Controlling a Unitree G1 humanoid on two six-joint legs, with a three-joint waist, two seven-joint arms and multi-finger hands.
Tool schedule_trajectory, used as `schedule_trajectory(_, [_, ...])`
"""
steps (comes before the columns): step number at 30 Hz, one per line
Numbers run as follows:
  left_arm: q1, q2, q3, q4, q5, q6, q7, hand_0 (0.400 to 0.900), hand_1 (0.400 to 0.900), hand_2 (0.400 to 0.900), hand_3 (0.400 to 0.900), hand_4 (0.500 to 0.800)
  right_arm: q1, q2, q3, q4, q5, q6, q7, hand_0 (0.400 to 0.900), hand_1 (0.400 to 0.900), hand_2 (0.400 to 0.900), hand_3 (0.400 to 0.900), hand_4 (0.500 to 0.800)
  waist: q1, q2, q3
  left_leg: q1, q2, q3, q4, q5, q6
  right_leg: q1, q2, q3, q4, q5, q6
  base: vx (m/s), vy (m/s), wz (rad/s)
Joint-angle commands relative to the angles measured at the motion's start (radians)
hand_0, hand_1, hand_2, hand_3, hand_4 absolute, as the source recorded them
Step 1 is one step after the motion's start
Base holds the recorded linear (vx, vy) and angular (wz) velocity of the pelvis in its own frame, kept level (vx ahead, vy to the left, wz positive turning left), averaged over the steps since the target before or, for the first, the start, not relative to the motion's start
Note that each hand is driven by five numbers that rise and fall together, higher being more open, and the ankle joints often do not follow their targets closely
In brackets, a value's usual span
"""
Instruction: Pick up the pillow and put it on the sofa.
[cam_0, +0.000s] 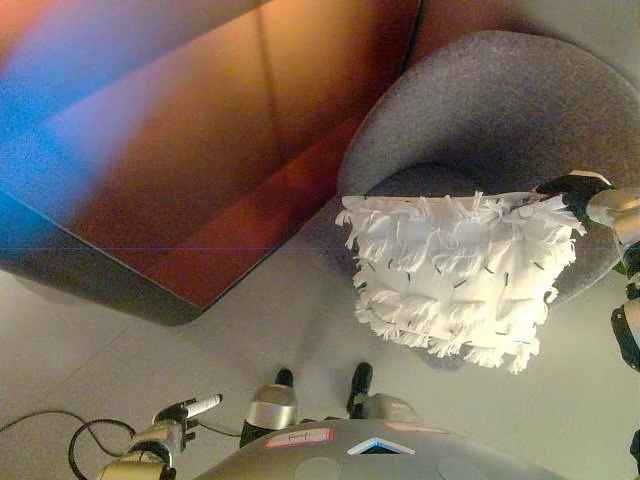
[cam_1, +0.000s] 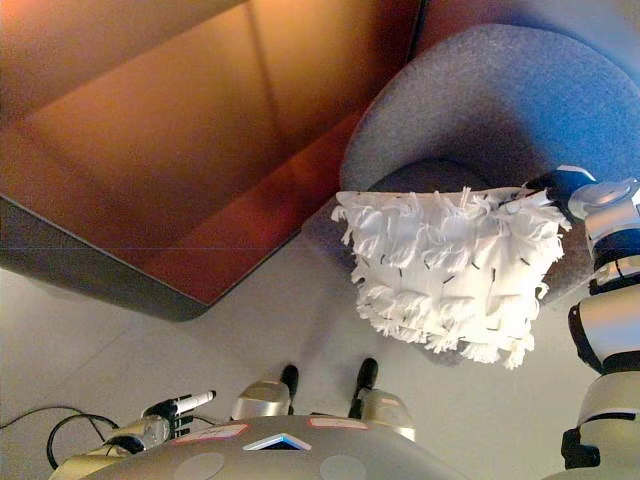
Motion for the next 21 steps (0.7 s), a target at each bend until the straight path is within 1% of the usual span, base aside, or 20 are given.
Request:
schedule_trajectory(1, [-0.013, 0.065, -0.063, 0.043, -0.001, 0.006, 0.039, 0.9, 0.9, 0.9, 0.9, 0.8, -0.246, -0.108, -0.012, 0.041, -0.023, -0.018, -0.101, 0.9, 0.9, 0.9, 0.9, 0.8, 0.015, -0.033, -0.087, -0.058, -0.008, 0.033, -0.028, 0.024, -0.014, 0.09, -0.021, -0.02, 0.0, -0.12, 0.101, 0.06, -0.066, 0.0])
schedule_trajectory(10, [-0.007, 0.071, -0.064, 0.053, 0.001, -0.005, 0.032, 0.9, 0.9, 0.9, 0.9, 0.8, -0.245, -0.108, 0.0, 0.045, -0.041, -0.004, -0.085, 0.9, 0.9, 0.9, 0.9, 0.8, 0.007, -0.03, -0.097, -0.032, 0.001, 0.042, -0.028, 0.012, -0.018, 0.115, -0.014, -0.024, 0.0, -0.138, 0.091, 0.04, -0.026, -0.02])
schedule_trajectory(15, [-0.019, 0.076, -0.059, 0.059, -0.005, 0.005, 0.031, 0.9, 0.9, 0.9, 0.9, 0.8, -0.245, -0.122, 0.004, 0.048, -0.035, 0.022, -0.124, 0.9, 0.9, 0.9, 0.9, 0.8, -0.011, -0.034, -0.106, -0.011, 0.004, 0.056, -0.028, 0.002, -0.019, 0.129, -0.01, -0.019, 0.0, -0.145, 0.089, 0.0, -0.01, -0.07])
schedule_trajectory(18, [-0.022, 0.079, -0.05, 0.066, -0.003, 0.004, 0.016, 0.9, 0.9, 0.9, 0.9, 0.8, -0.24, -0.133, -0.013, 0.042, 0.004, 0.049, -0.16, 0.9, 0.9, 0.9, 0.9, 0.8, -0.02, -0.037, -0.111, -0.006, 0.003, 0.063, -0.028, -0.003, -0.018, 0.131, -0.009, -0.013, 0.0, -0.146, 0.09, -0.05, -0.002, -0.04])
schedule_trajectory(21, [-0.016, 0.072, -0.04, 0.071, 0.0, -0.019, -0.001, 0.9, 0.9, 0.9, 0.9, 0.8, -0.187, -0.14, -0.062, 0.028, 0.09, 0.018, -0.189, 0.9, 0.9, 0.9, 0.9, 0.8, -0.036, -0.04, -0.117, 0.005, -0.002, 0.069, -0.028, -0.01, -0.014, 0.134, -0.011, -0.004, 0.0, -0.143, 0.092, -0.08, 0.011, -0.13])
